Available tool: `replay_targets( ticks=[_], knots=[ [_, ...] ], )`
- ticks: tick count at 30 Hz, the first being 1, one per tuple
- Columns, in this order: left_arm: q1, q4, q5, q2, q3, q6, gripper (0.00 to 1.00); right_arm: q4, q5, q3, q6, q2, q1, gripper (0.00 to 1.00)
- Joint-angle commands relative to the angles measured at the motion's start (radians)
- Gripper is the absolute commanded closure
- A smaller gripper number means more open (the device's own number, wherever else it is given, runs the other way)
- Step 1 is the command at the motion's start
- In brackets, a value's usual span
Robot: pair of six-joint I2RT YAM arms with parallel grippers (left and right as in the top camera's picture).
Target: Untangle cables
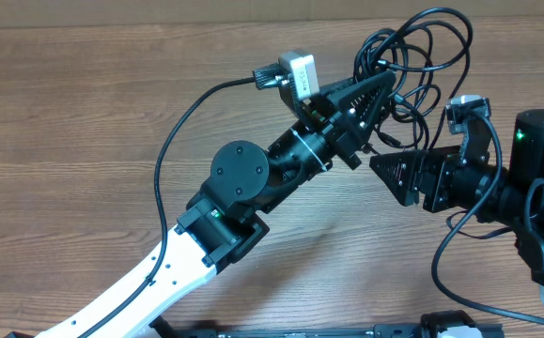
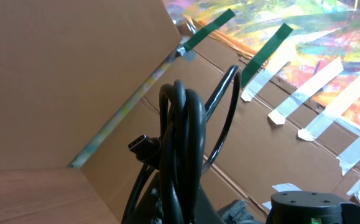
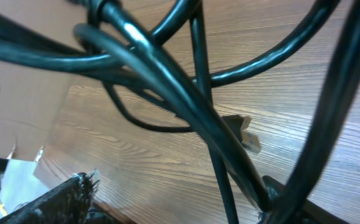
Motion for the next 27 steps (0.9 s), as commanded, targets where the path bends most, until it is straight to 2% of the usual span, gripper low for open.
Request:
replay_targets(
  ticks=[1, 5, 8, 11, 16, 21, 27],
  knots=[
    [-0.006, 0.01, -0.014, -0.011, 0.028, 0.026, 0.96, 0.003, -0.02, 0.005, -0.028, -0.003, 0.0, 0.19],
    [-0.006, 0.008, -0.021, -0.011, 0.028, 0.047, 0.96, -0.006, 0.18, 0.005, 0.137, -0.003, 0.0, 0.14],
    [-0.006, 0.004, -0.035, -0.011, 0.028, 0.065, 0.96, -0.058, 0.393, 0.005, 0.34, -0.003, 0.0, 0.12],
    [-0.006, -0.016, -0.051, -0.011, 0.028, 0.068, 0.96, -0.092, 0.459, 0.005, 0.428, -0.003, 0.0, 0.12],
    [-0.006, -0.06, -0.073, -0.011, 0.028, 0.068, 0.96, -0.084, 0.417, 0.005, 0.436, -0.012, 0.0, 0.12],
    [-0.007, -0.066, -0.069, -0.011, 0.028, 0.042, 0.96, -0.01, 0.341, 0.005, 0.309, -0.026, 0.001, 0.12],
    [-0.007, -0.077, -0.07, -0.011, 0.028, -0.034, 0.96, 0.053, 0.326, 0.005, 0.247, -0.026, 0.001, 0.11]
  ],
)
